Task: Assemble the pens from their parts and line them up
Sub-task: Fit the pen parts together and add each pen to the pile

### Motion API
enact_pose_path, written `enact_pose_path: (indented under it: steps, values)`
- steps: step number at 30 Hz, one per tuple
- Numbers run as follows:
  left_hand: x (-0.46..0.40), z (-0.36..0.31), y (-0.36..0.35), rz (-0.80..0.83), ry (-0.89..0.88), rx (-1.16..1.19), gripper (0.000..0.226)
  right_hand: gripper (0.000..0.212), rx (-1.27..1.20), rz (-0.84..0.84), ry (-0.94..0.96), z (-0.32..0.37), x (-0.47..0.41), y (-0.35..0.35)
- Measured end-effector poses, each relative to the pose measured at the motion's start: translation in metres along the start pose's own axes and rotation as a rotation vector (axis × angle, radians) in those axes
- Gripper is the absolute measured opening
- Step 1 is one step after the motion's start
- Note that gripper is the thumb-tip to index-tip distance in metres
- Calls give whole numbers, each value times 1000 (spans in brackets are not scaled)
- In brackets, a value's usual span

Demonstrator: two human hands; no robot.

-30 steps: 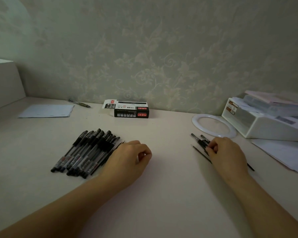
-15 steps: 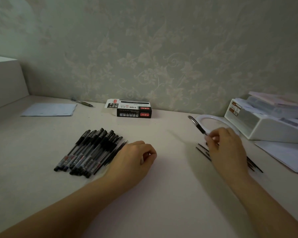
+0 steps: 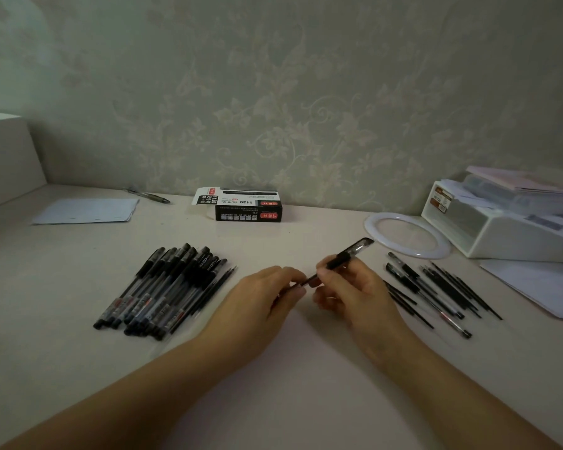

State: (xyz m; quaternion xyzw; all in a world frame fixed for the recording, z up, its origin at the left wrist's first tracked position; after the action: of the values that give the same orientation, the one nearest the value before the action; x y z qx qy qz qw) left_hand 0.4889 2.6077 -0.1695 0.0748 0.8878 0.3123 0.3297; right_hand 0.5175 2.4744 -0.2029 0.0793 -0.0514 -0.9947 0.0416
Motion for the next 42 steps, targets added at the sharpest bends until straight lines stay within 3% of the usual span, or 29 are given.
enact_pose_path:
  steps: [5, 8, 16, 26, 42]
  values:
    - [1, 11, 7, -29, 50, -48, 11, 18, 22, -209, -15, -3, -4, 33]
    - [1, 14, 10, -39, 82, -87, 7, 19, 20, -247, -16, -5, -4, 43]
    - [4, 3, -14, 122, 7, -65, 13, 11, 222, 94, 93, 9, 2, -3]
    - [6, 6, -14, 168, 25, -133, 22, 14, 285, 172, 117, 5, 2, -9]
    - [5, 6, -13, 210, 84, -135, 19, 13, 287, 222, 146, 6, 4, -14]
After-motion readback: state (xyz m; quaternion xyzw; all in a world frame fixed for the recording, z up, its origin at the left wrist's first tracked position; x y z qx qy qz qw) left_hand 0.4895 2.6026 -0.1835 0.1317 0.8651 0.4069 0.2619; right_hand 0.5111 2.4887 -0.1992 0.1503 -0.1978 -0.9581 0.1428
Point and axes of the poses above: each hand's wrist, its own x-axis away from the middle knuckle, its own y-axis out of the back of the hand, z = x × y, the point moved 10 cm from there along -x, towards the middle knuckle, and after that the axes turned 11 degrees about x, right-handed, at the moved point
